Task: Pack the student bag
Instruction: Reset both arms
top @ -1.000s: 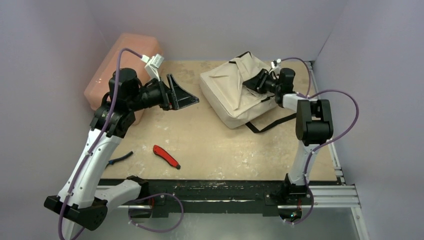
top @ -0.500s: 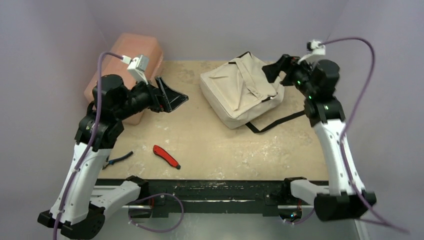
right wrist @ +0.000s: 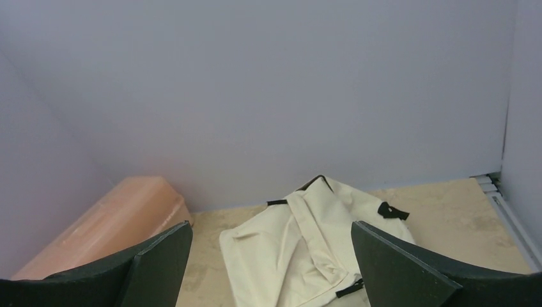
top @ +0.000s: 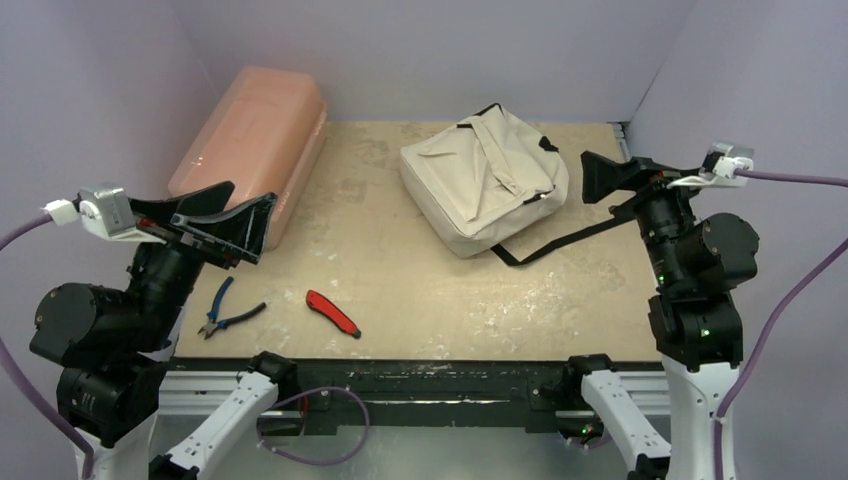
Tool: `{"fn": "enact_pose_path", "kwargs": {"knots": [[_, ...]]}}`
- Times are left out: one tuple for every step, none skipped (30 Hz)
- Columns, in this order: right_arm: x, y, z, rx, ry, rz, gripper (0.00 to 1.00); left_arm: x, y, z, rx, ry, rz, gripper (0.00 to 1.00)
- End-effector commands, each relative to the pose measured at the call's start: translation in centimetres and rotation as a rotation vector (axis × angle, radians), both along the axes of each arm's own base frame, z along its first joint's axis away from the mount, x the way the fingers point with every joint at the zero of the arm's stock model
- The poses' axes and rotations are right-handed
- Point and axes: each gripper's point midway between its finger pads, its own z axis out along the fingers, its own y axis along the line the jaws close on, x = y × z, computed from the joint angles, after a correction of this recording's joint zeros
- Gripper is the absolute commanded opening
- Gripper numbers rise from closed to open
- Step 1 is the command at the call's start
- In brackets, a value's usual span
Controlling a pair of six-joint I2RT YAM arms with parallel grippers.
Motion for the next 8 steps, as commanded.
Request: {"fn": "enact_pose_path", "kwargs": {"knots": [[-1.0,-2.0,1.9,0.048,-0.048,-0.109,0.99,1.1,2.3,0.1,0.01,-0.03,0.144,0.87],[-1.0,-2.0,1.8,0.048,-0.047,-0.112,0.99,1.1,2.5,0.0,0.011,-0.028,0.152,0.87],[-0.9,-2.1,1.5,0.046,-0.043,-0.114,0.99,1.2,2.6,-0.2,0.013,-0.021,0.158,0.87],[-0.7,-2.1,1.2,0.06,-0.033,-0.115,0.99,1.2,2.6,-0.3,0.014,-0.015,0.158,0.87],[-0.6,-1.9,1.0,0.066,-0.023,-0.11,0.99,1.4,2.5,-0.5,0.017,-0.007,0.155,0.87],[-0.5,-1.5,1.1,0.063,-0.031,-0.086,0.99,1.5,2.3,-0.7,0.02,0.0,0.15,0.87],[-0.6,-1.3,1.2,0.048,-0.045,-0.072,0.99,1.6,2.2,-0.9,0.021,0.009,0.144,0.87],[-0.6,-1.1,1.4,0.034,-0.059,-0.059,0.99,1.8,1.9,-1.1,0.024,0.019,0.135,0.87]]}}
